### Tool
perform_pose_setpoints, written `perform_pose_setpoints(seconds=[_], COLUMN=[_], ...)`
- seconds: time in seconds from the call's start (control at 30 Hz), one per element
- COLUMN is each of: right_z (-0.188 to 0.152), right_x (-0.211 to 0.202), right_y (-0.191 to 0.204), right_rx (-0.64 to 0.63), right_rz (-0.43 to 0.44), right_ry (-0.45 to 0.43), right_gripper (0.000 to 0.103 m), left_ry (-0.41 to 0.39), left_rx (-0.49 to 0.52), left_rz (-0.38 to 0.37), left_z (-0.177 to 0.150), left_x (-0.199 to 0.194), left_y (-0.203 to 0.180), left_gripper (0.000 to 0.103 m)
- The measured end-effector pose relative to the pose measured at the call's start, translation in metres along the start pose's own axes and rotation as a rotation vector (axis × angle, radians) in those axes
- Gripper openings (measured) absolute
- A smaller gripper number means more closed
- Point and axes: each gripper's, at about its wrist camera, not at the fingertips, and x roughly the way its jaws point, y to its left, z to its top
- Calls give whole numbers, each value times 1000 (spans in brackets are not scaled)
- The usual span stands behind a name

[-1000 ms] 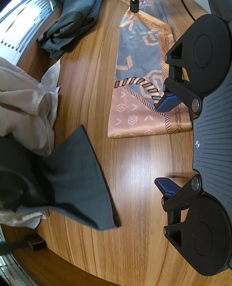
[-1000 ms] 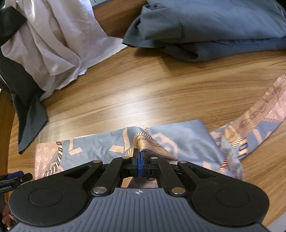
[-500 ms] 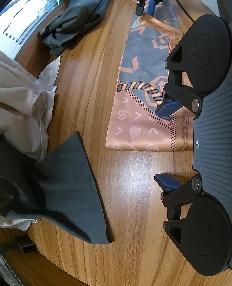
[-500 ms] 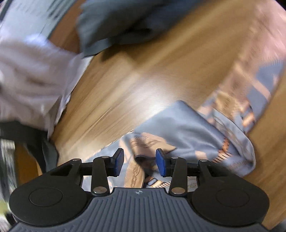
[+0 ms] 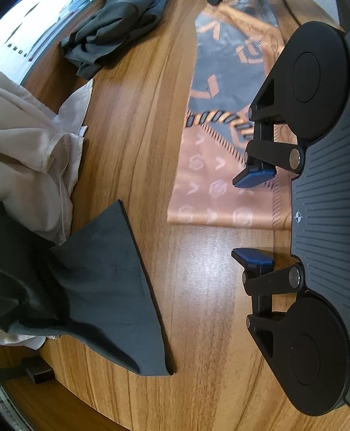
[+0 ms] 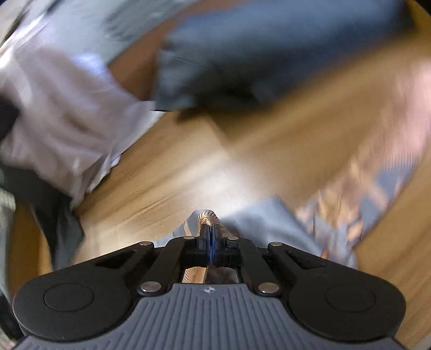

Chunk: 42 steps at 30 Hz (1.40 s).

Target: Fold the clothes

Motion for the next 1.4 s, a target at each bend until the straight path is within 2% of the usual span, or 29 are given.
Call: perform_pose_setpoints(seconds=[0.07, 0.1, 0.17, 0.33, 0.43, 0.47, 0.5, 0.6, 0.73, 0.8, 1.03, 1.4], right_z=[-3, -4, -7, -4, 0, 0, 1, 2, 3, 4, -7, -37], right_x=[2, 6, 11, 11, 8, 6, 6, 4, 2, 3, 16, 49], right_y=[10, 11, 10, -6, -15, -18, -19, -20, -15, -11, 20, 111], right_rx=[-95, -101, -105, -65, -8, 6, 10, -1, -35, -58, -228, -412], right_rz=[-29, -51, -115, -142, -145, -145, -145, -144, -139, -109, -33, 99], right_ry=[21, 51, 77, 85, 82, 79, 75, 65, 57, 66, 157, 232], right_gripper=[9, 21, 35, 35, 35, 35, 35, 35, 35, 35, 35, 35], left_ry=[-5, -7, -8, -14, -18, -18, -18, -18, -21, -25, -31, -22], left_rx=[2, 5, 14, 22, 39, 42, 46, 51, 51, 47, 35, -33], left_rz=[5, 7, 9, 19, 42, 52, 63, 89, 123, 148, 235, 349], left_z=[1, 2, 2, 1, 0, -1, -1, -2, -3, -2, 7, 3], left_x=[1, 2, 4, 4, 4, 4, 4, 3, 0, -2, -11, -36], left_y=[-1, -3, -5, -8, -11, -12, -12, -12, -4, 6, 58, 138], left_gripper=[53, 53, 52, 43, 24, 12, 7, 3, 3, 3, 3, 3])
